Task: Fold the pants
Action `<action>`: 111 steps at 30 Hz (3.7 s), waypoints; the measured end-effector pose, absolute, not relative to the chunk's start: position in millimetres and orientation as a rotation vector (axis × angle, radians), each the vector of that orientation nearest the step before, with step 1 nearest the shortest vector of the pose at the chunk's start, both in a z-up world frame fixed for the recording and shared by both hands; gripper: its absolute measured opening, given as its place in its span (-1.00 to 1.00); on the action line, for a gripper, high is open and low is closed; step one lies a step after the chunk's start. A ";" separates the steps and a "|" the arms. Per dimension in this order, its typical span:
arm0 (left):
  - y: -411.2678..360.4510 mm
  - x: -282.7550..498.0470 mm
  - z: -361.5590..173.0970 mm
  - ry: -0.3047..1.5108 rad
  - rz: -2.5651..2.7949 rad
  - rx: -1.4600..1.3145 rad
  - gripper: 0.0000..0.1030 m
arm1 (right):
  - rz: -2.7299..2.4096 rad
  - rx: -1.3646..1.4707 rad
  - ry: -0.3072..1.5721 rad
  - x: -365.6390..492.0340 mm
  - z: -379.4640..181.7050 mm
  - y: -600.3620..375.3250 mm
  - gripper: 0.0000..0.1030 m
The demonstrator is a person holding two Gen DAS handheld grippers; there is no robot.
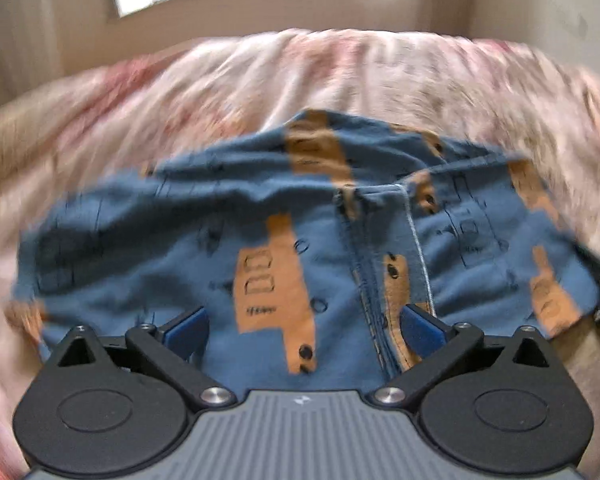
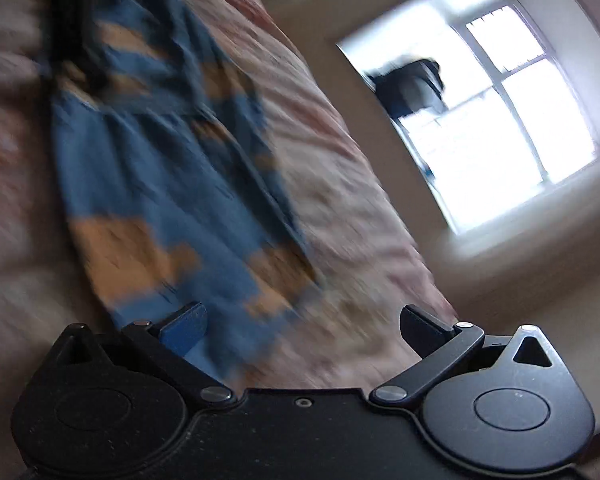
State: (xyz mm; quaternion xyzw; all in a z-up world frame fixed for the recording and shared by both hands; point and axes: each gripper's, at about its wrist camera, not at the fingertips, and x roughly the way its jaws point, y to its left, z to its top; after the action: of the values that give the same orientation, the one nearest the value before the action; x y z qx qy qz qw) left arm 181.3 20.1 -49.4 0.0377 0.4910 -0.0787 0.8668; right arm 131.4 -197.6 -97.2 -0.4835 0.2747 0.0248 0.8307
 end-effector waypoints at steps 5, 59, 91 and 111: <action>50.6 179.9 -36.9 1.059 -0.081 -0.081 0.99 | -0.051 -0.867 0.652 142.1 -90.2 -225.6 0.99; 255.5 171.9 -65.6 0.861 0.083 -0.814 0.53 | 0.981 -0.516 0.822 367.5 -96.7 55.5 0.99; 215.3 178.2 -40.5 0.818 0.171 -0.489 -0.66 | 0.402 -0.640 0.738 242.6 -74.6 -53.9 0.99; 36.3 128.9 55.7 0.488 -0.107 0.059 -0.66 | 0.196 -0.353 0.558 144.3 -0.3 -182.6 0.99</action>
State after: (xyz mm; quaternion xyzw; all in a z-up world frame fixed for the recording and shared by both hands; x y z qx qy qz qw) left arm 128.9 36.3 55.7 0.0293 0.2414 -0.0529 0.9686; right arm 144.3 -182.6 -0.3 -0.1730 0.2736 0.0960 0.9413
